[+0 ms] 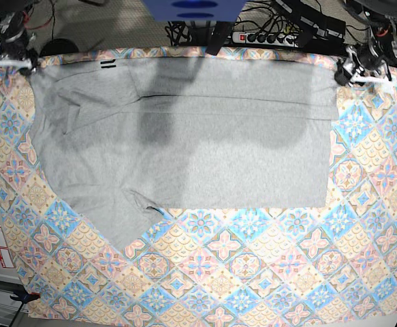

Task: Fold the T-shirt properly
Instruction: 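Release the hem and lift both grippers away from the shirt, then reach both grippers down to the shirt's side edges, then grasp the side edges and drag the shirt toward the robot, then release the shirt edges and raise both grippers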

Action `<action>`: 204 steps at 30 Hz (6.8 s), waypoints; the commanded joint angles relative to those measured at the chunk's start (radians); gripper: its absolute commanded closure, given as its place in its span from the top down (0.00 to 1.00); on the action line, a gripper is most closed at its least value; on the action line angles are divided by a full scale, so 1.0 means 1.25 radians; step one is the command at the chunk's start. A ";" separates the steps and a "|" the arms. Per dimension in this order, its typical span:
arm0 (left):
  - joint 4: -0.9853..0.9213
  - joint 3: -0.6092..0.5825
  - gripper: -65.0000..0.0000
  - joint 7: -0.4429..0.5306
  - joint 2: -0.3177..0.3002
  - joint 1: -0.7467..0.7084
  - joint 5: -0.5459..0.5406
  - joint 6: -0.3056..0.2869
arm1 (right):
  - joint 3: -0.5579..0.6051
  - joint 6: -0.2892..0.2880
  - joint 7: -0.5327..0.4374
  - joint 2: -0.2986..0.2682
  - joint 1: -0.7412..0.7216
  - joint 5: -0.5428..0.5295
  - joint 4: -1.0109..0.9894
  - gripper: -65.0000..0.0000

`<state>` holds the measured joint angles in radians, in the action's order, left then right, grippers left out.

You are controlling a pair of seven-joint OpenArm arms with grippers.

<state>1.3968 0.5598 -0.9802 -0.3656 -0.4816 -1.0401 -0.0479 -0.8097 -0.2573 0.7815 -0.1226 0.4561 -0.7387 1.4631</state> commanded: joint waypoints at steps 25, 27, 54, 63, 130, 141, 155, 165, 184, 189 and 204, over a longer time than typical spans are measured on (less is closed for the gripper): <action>-0.060 -0.138 0.34 0.013 -0.055 0.442 0.272 0.001 | 0.330 -0.013 -0.016 -0.026 -0.195 0.210 0.118 0.26; -0.130 -0.148 0.34 0.014 -0.040 0.506 0.306 0.001 | 0.343 -0.013 -0.016 -0.026 -0.207 0.210 0.118 0.26; -0.568 -0.307 0.28 0.237 0.097 0.711 0.460 0.001 | 0.365 -0.013 -0.016 -0.026 -0.216 0.210 0.124 0.26; -0.568 -0.316 0.00 0.235 0.113 0.696 0.458 -0.076 | 0.365 -0.013 -0.016 -0.026 -0.216 0.210 0.124 0.26; 0.127 -0.224 0.00 0.235 0.091 0.192 0.397 -0.075 | 0.589 -0.014 -0.281 -0.196 -0.750 0.446 -0.707 0.39; 0.127 -0.224 0.00 0.235 0.091 0.190 0.392 -0.074 | 0.583 -0.014 -0.308 -0.214 -0.747 0.446 -0.707 0.38; 0.127 -0.224 0.00 0.235 0.091 0.190 0.392 -0.074 | 0.588 -0.014 -0.332 -0.244 -0.747 0.446 -0.773 0.39; 0.127 -0.224 0.00 0.235 0.091 0.190 0.392 -0.075 | 0.585 -0.041 -0.332 -0.240 -0.697 0.446 -0.775 0.28; 0.127 -0.224 0.00 0.236 0.084 0.188 0.391 -0.075 | 0.508 -0.159 -0.283 -0.247 -0.597 0.443 -0.541 0.00; 0.152 -0.198 0.00 0.239 0.087 0.166 0.391 -0.076 | 0.424 -0.159 -0.221 -0.246 -0.509 0.443 -0.387 0.00; 0.249 -0.134 0.00 0.237 0.087 0.099 0.391 -0.078 | 0.402 -0.159 -0.192 -0.241 -0.226 0.439 -0.036 0.00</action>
<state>1.6890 0.3828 -0.7063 -0.2436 -0.3611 -0.5472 -0.1478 -0.2985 -0.4587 0.5667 -0.4007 0.1905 -0.1822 1.3987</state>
